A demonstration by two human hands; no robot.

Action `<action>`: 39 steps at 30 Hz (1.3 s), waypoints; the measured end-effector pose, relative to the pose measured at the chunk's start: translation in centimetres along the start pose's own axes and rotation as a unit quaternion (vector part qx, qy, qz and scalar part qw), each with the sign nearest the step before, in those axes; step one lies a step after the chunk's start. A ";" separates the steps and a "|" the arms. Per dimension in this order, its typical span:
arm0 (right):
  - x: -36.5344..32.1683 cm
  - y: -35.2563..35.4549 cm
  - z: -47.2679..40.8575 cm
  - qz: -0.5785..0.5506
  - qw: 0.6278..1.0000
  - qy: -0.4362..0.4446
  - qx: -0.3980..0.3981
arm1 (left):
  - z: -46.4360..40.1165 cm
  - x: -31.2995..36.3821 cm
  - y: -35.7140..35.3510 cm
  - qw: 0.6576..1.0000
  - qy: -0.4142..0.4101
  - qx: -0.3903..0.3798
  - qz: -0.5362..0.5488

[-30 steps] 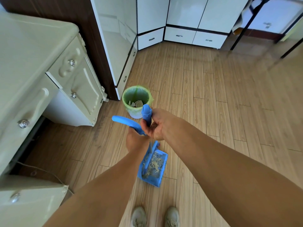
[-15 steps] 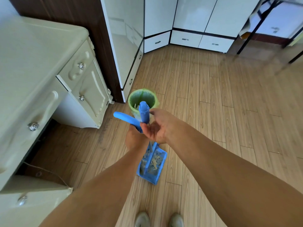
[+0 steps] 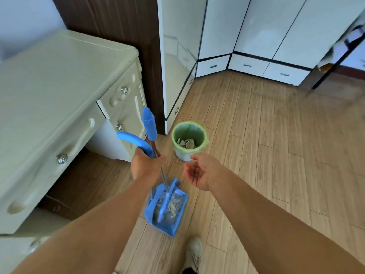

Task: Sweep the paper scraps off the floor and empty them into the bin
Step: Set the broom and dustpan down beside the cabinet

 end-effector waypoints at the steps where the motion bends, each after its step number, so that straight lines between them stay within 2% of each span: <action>1: -0.4 -0.1 -0.6 0.001 1.000 -0.003 0.008 | -0.8 -0.1 0.3 1.000 0.000 0.007 -0.004; 5: -2.5 -1.6 -2.8 0.025 0.999 -0.024 0.012 | -4.5 -0.5 1.5 0.999 0.005 0.044 -0.009; 12: -4.6 -5.3 -5.4 0.069 0.997 -0.026 0.030 | -10.4 -3.1 3.4 0.998 0.046 0.046 -0.013; 19: -5.3 -9.2 -9.0 0.047 0.997 -0.027 0.051 | -15.3 -5.1 5.5 0.998 0.038 0.047 -0.006; 28: -5.4 -13.6 -11.3 0.055 0.997 -0.025 0.048 | -17.0 -6.5 5.8 0.999 0.045 0.018 0.007; 39: -6.5 -12.6 -11.4 0.043 0.996 -0.026 0.072 | -15.8 -7.0 4.7 0.998 0.051 0.020 0.028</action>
Point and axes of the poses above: each hand's wrist, its own z-axis away from the middle knuckle, its own y-axis out of the back of the hand, x = y × z, the point moved 3 cm from there along -z, towards the middle knuckle, and after that the axes turned 15 degrees about -y, right-handed, at the moved point
